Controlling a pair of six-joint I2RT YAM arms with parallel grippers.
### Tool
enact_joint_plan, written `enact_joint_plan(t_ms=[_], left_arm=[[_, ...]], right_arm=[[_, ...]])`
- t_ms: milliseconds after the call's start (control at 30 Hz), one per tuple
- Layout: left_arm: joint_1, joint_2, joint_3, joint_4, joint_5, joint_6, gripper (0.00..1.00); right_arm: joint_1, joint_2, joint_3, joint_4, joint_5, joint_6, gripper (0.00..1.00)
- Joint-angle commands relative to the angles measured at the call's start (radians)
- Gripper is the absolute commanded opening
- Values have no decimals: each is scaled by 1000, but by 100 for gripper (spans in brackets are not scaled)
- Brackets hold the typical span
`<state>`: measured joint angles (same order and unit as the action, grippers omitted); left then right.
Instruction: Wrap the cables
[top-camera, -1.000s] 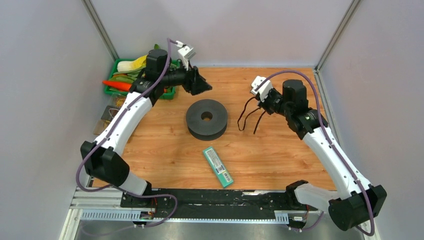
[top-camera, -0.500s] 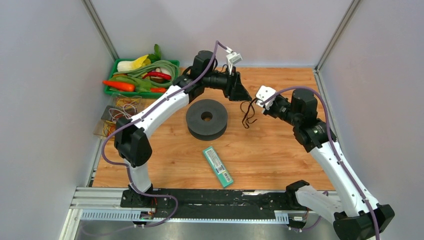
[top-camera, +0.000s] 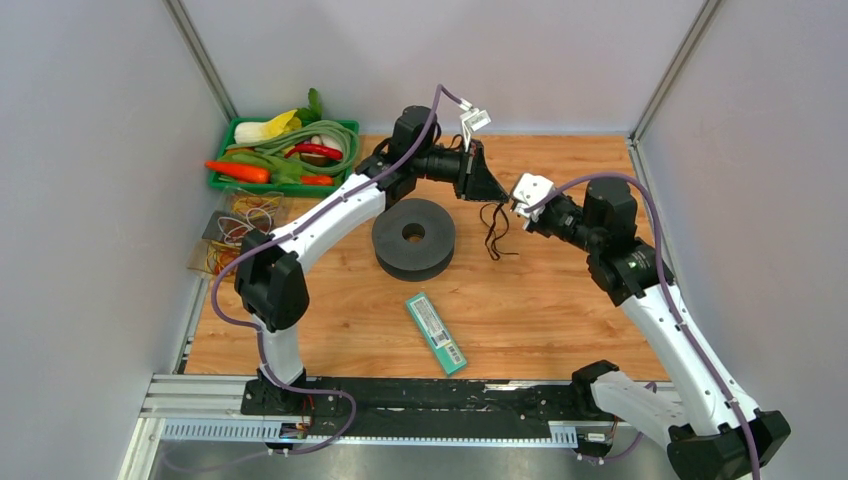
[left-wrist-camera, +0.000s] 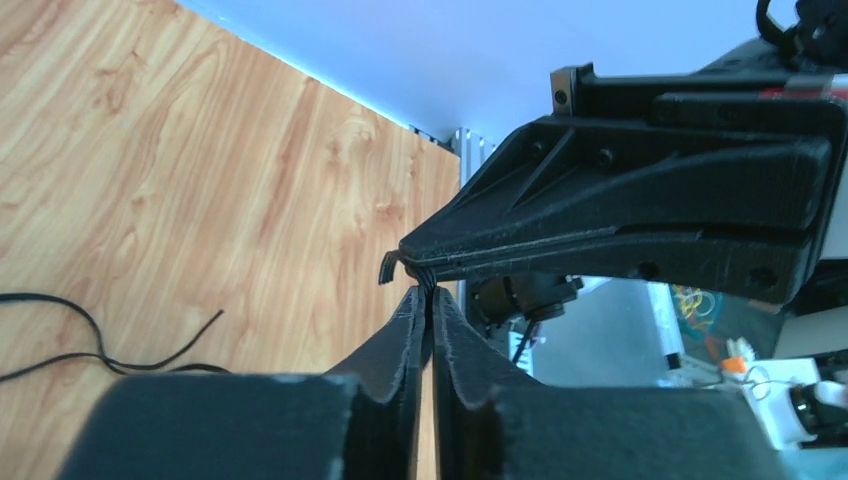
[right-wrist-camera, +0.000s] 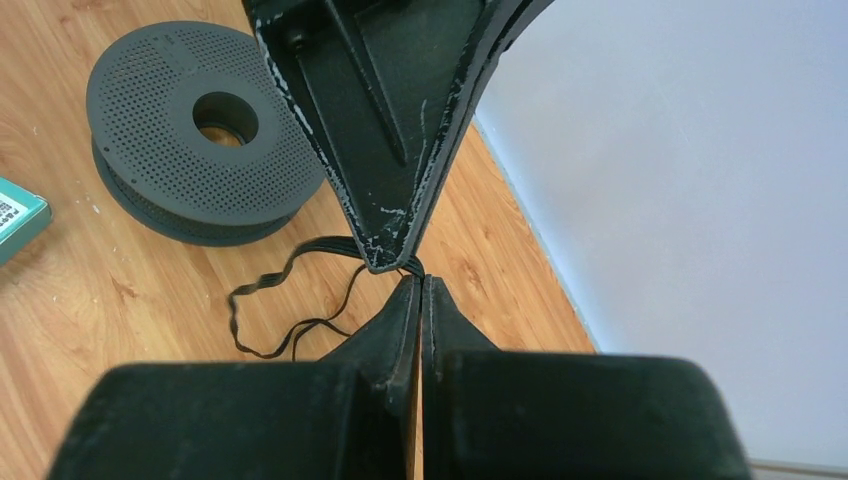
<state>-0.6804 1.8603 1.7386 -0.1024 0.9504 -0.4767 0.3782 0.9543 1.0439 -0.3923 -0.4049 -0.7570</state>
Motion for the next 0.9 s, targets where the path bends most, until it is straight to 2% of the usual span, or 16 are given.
enact_joint_plan(t_ms=[0, 67, 167, 367, 400, 433, 467, 500, 533, 700, 867], left_arm=[[-5, -22, -24, 96, 37, -17, 0], [-2, -44, -54, 156, 36, -33, 0], [11, -76, -94, 217, 30, -57, 0], [47, -105, -135, 265, 39, -92, 0], [50, -110, -148, 288, 39, -105, 0], [54, -113, -155, 314, 40, -124, 0], [58, -116, -159, 325, 39, -137, 0], [62, -119, -157, 326, 42, -141, 0], [67, -122, -157, 329, 45, -142, 0], [99, -148, -194, 389, 50, -171, 0], [105, -173, -240, 531, 57, -284, 0]], right_arm=[[5, 11, 18, 76, -38, 74, 1], [4, 20, 24, 73, -35, 99, 6], [4, 24, 18, 70, -25, 122, 22], [4, 21, 7, 70, -6, 160, 21], [4, 23, 10, 72, -5, 171, 27], [2, 23, 11, 73, 0, 183, 42], [2, 24, 15, 73, 12, 199, 68], [2, 26, 18, 70, 23, 209, 84], [-1, 24, 25, 63, 28, 215, 90], [-24, 5, 77, 4, 6, 275, 99], [-24, -3, 71, 96, -95, 448, 100]])
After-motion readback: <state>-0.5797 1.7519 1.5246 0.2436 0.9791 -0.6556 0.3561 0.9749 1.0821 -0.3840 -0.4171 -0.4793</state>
